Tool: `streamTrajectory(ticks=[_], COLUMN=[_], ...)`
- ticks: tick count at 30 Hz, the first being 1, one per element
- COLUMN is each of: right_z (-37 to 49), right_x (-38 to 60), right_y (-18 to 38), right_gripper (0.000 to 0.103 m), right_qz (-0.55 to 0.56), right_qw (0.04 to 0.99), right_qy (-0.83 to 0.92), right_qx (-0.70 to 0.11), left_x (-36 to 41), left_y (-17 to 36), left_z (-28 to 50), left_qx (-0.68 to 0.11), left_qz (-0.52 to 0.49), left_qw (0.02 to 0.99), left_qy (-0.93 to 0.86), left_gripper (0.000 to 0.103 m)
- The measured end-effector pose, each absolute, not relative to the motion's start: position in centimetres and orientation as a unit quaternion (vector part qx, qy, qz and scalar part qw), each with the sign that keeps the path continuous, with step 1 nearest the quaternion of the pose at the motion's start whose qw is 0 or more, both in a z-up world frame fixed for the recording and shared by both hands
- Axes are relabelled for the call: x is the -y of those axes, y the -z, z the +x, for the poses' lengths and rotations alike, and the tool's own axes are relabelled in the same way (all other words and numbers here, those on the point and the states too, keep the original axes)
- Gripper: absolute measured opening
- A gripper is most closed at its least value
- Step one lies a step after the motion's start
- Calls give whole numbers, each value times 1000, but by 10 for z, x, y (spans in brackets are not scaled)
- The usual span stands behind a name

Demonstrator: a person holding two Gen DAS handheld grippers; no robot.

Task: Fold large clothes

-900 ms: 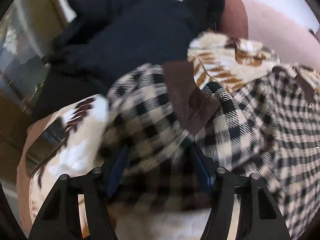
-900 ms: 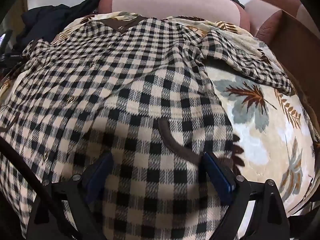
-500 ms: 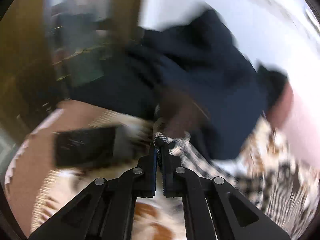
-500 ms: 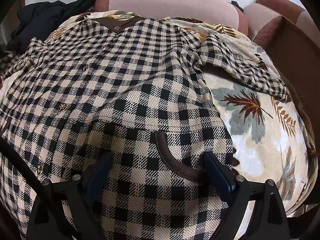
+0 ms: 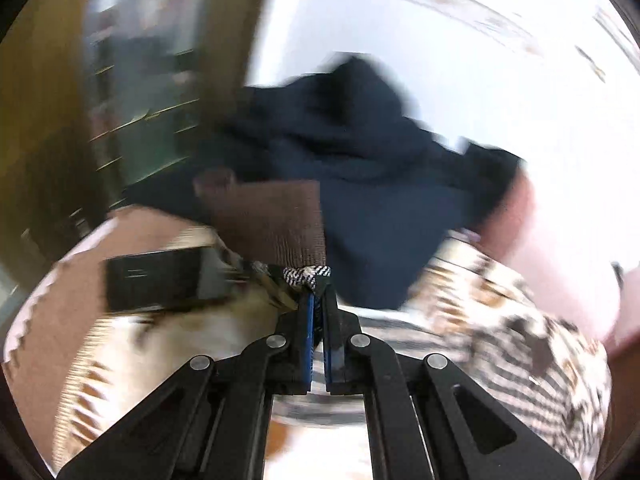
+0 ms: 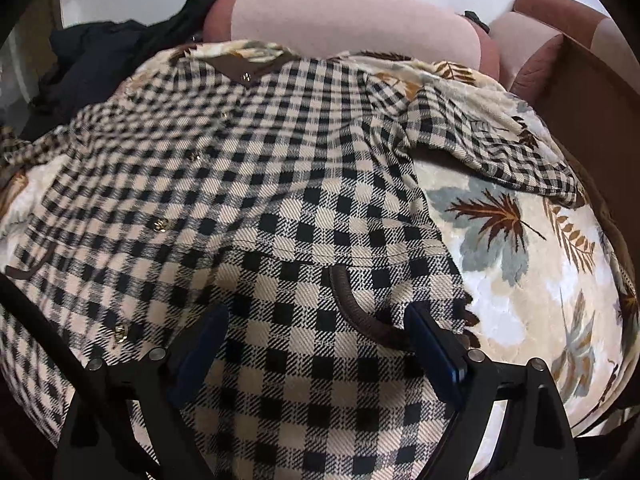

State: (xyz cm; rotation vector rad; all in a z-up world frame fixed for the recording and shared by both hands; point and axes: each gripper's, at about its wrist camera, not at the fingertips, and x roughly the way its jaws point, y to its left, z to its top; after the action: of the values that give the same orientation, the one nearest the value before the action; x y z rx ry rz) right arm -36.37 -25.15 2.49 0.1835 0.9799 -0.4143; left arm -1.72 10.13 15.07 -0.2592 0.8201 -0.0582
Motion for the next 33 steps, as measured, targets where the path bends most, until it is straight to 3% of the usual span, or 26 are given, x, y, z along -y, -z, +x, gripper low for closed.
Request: streamTrajectory(ticks=[4,9,14,17,21,27,33], right_z=[-375,-395,-416,-425,-422,-380,-357], right_x=[257,280,306,314,319,326,296], right_y=[-26,-27,-28,-34,-45,-56,-40], right_gripper=[92,92,92,92,92,92,92], right_qz=[105,138,178,180,173,164,184], right_qw=[862,865,860,864,874,884,875], right_qy=[192,199,215,220,207,170,143], right_qx=[-458,-439,-428,-416,-404,-403,-424], left_x=[23,195,282,271,213,94,6], left_y=[-175,-166,-137,-137,-140,-109,-55], left_z=[-38,-93,-151,-191,-237,-253,-248], left_qx=[-404,-427,-473,-459,-398,-356,-422], left_qz=[-103,-81,-34,-18,40,124,76], left_qw=[897,848,795,796,849,911,901], left_qy=[146,302,378,395,346,169,74], left_gripper=[3,4,18,31,66,69,69])
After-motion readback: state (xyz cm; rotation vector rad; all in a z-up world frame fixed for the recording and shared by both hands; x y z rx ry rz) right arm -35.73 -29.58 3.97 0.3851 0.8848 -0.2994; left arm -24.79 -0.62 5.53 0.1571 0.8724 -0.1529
